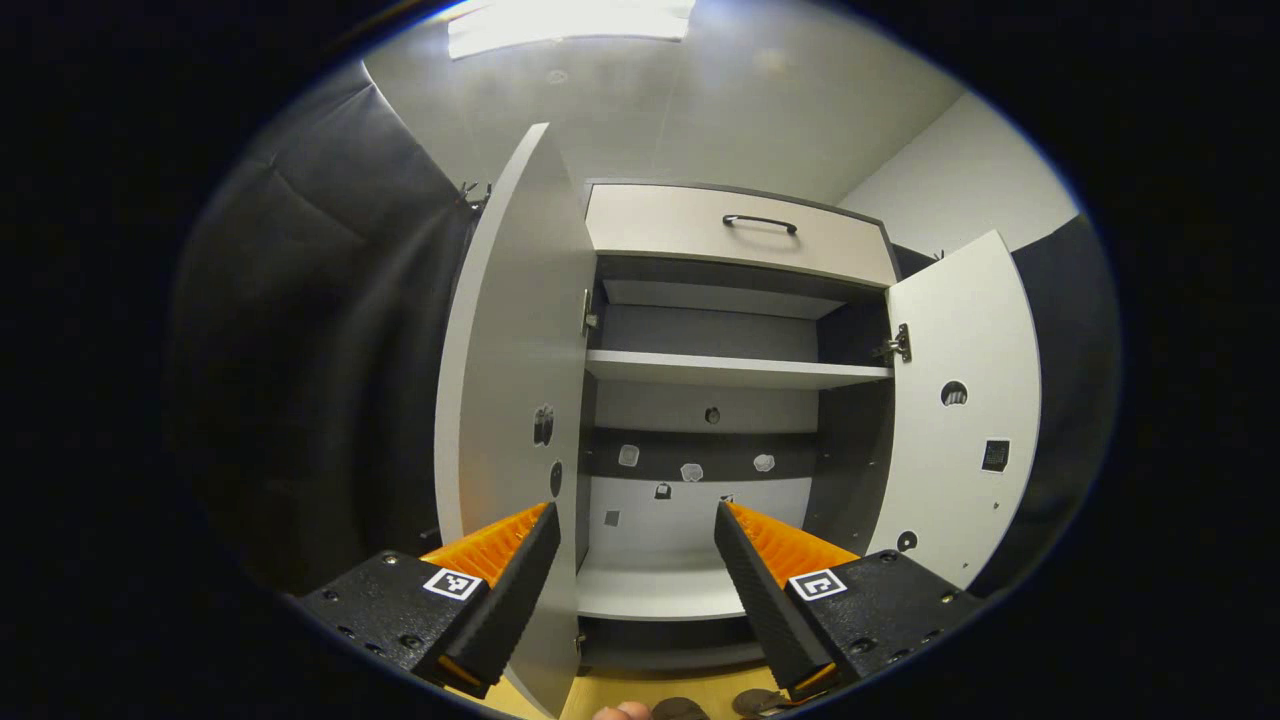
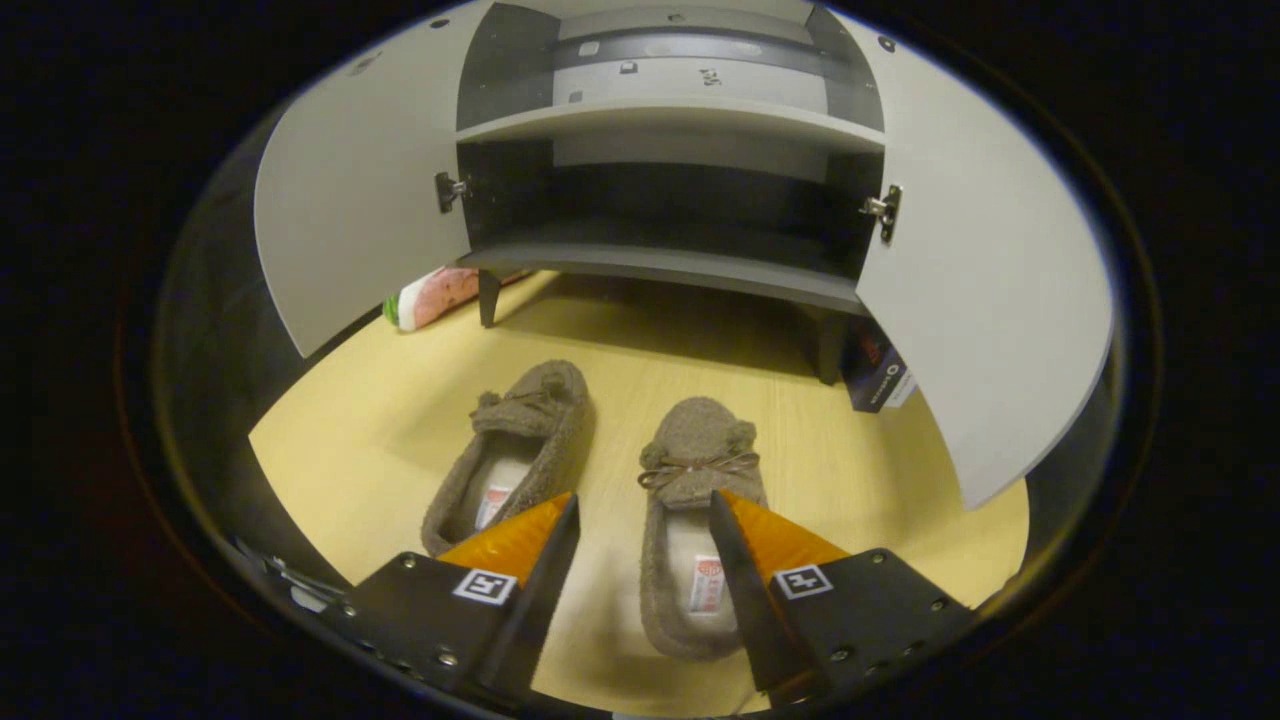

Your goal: Grab one shoe with the right hand and put it into the shoe cabinet, grab the other shoe with the left hand and put it into the shoe cabinet; then close the right door with the right hand and the left door with the left hand.

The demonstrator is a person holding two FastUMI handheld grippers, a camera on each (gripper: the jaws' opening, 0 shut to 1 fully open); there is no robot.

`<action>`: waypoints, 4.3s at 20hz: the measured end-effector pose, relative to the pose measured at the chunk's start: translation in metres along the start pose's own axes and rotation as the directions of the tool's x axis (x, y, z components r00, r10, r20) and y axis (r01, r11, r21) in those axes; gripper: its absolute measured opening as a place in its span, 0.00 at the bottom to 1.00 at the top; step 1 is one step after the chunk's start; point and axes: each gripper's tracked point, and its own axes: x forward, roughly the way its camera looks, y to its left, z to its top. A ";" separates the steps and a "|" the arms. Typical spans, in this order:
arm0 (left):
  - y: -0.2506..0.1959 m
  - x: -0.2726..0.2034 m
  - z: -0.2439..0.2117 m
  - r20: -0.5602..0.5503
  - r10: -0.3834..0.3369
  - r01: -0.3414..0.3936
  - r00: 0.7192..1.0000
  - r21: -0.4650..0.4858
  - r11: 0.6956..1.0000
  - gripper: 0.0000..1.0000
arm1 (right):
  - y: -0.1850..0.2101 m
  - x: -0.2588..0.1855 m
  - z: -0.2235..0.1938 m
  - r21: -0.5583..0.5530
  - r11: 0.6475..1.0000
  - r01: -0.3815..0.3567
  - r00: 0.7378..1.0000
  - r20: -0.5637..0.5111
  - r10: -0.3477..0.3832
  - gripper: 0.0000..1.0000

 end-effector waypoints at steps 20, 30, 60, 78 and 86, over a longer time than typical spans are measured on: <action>0.025 -0.006 -0.006 -0.017 0.054 -0.054 0.998 -0.002 0.999 0.95 | -0.014 0.035 -0.030 -0.097 0.993 0.067 0.986 -0.145 -0.080 0.00; 0.027 0.001 -0.020 -0.041 0.033 -0.034 0.999 -0.004 0.999 0.96 | -0.019 -0.031 0.082 0.040 0.999 0.025 0.997 0.072 -0.028 0.01; 0.034 0.005 -0.024 -0.046 0.066 -0.065 0.997 0.026 0.998 0.94 | -0.101 0.066 0.505 0.187 0.980 0.070 0.906 0.400 -0.141 0.01; 0.029 0.002 -0.039 -0.089 0.051 -0.051 0.995 0.002 0.999 0.94 | -0.102 -0.003 0.521 0.211 0.974 0.084 0.860 0.479 -0.177 0.16; -0.021 -0.012 -0.091 -0.171 -0.052 0.050 0.984 -0.013 0.999 0.92 | -0.079 -0.131 0.536 0.208 0.977 0.043 0.742 0.649 -0.170 0.15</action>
